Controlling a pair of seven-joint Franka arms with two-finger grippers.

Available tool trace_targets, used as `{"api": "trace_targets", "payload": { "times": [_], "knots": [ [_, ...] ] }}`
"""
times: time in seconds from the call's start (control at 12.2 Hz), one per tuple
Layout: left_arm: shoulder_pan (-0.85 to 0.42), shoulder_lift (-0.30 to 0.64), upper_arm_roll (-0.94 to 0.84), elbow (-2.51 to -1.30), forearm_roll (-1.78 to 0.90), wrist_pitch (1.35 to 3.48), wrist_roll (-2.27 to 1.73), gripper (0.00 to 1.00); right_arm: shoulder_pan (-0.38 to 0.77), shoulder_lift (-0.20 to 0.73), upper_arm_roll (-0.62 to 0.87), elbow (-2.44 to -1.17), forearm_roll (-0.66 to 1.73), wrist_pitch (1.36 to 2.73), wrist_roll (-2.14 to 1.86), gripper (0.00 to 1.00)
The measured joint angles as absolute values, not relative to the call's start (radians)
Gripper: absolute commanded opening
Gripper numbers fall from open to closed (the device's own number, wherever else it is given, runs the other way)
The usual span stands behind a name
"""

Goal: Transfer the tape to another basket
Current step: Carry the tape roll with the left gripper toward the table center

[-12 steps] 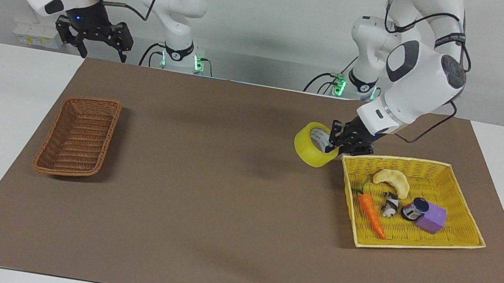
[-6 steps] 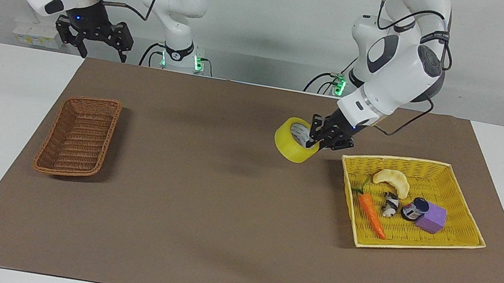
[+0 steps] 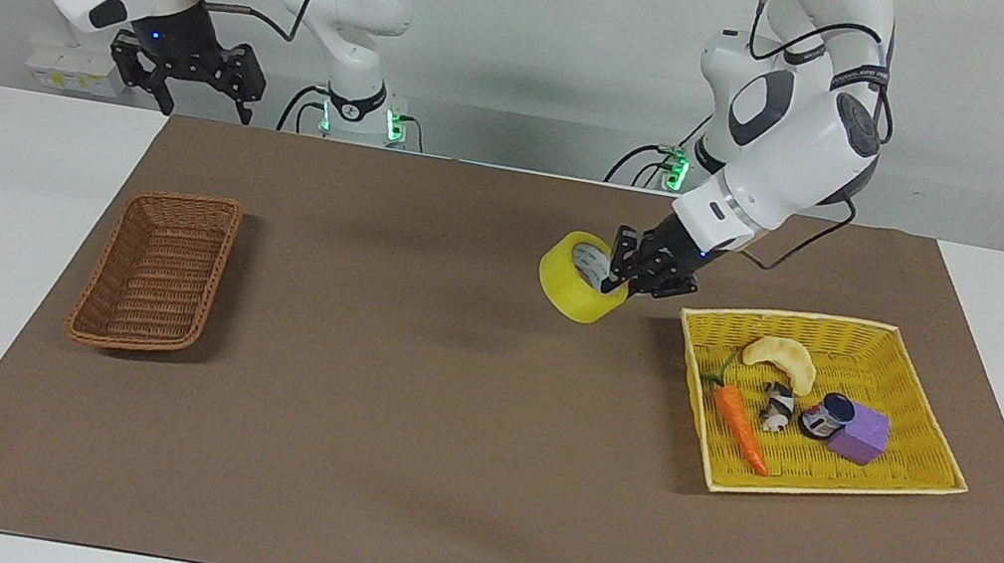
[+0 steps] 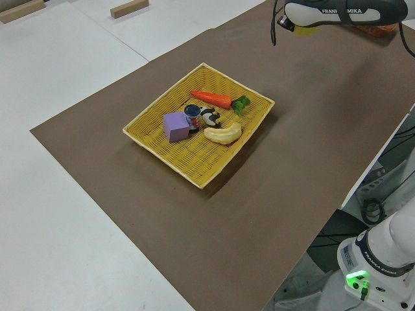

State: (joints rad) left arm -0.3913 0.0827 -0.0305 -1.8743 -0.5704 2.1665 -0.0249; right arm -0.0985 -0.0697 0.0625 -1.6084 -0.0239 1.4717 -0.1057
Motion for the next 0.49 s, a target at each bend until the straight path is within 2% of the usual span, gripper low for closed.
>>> {"api": "trace_targets", "payload": {
  "times": [0.49],
  "knots": [
    [-0.4, 0.083, -0.031, -1.881, -0.6, 2.185, -0.025, 0.0, -0.099, -0.07, 0.063, -1.609, -0.024, 1.472, -0.106, 1.0]
  ]
}}
